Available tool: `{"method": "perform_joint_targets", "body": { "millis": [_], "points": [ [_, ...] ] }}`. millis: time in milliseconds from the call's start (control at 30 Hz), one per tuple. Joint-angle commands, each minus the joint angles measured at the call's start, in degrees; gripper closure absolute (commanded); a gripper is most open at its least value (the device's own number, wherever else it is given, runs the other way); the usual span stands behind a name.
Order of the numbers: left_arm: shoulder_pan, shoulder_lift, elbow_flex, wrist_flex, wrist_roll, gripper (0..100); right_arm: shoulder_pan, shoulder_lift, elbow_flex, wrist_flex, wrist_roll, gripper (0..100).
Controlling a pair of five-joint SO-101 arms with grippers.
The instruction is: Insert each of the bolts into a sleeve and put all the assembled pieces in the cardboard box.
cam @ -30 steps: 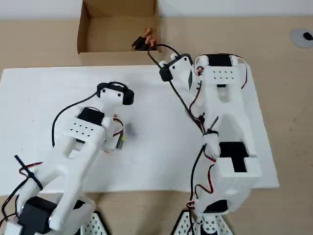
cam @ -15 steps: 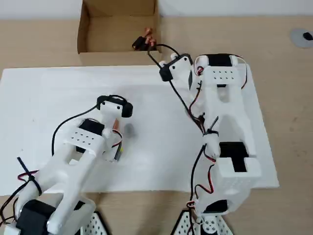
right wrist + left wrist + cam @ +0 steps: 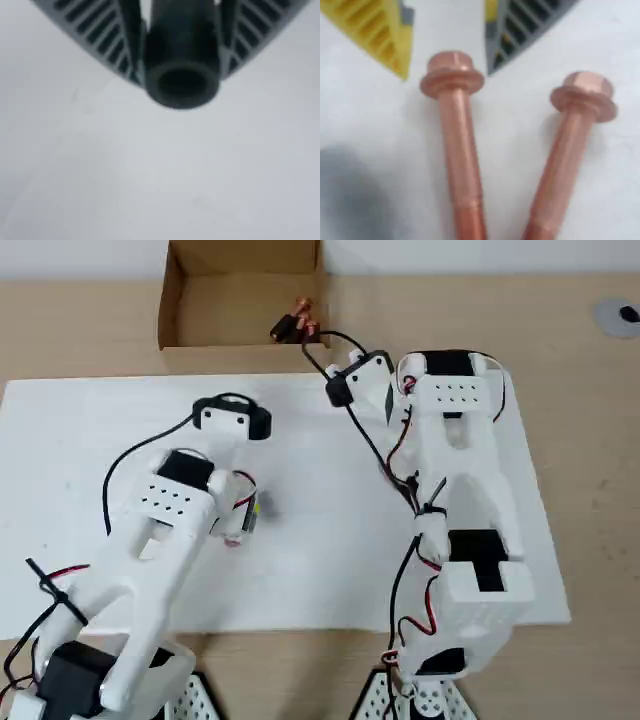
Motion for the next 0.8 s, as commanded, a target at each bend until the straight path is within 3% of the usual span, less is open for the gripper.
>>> {"method": "perform_joint_targets", "body": {
  "millis": [0, 200, 400, 767],
  "points": [
    [0.2, -0.6, -4.0, 1.0, 0.2, 89, -0.6, -3.9, -2.4, 0.7, 0.0, 98.8],
    [0.3, -0.1, 0.5, -2.9, 0.2, 89, 0.4, -3.9, -2.6, 0.7, 0.0, 98.8],
    [-0.4, -0.1, 13.9, -18.8, 0.4, 89, 0.6, -3.9, -2.6, 0.7, 0.0, 98.8],
    [-0.3, -0.2, 16.4, -19.8, 0.5, 89, 0.6, -3.9, -2.4, 0.7, 0.0, 98.8]
  ]
}}
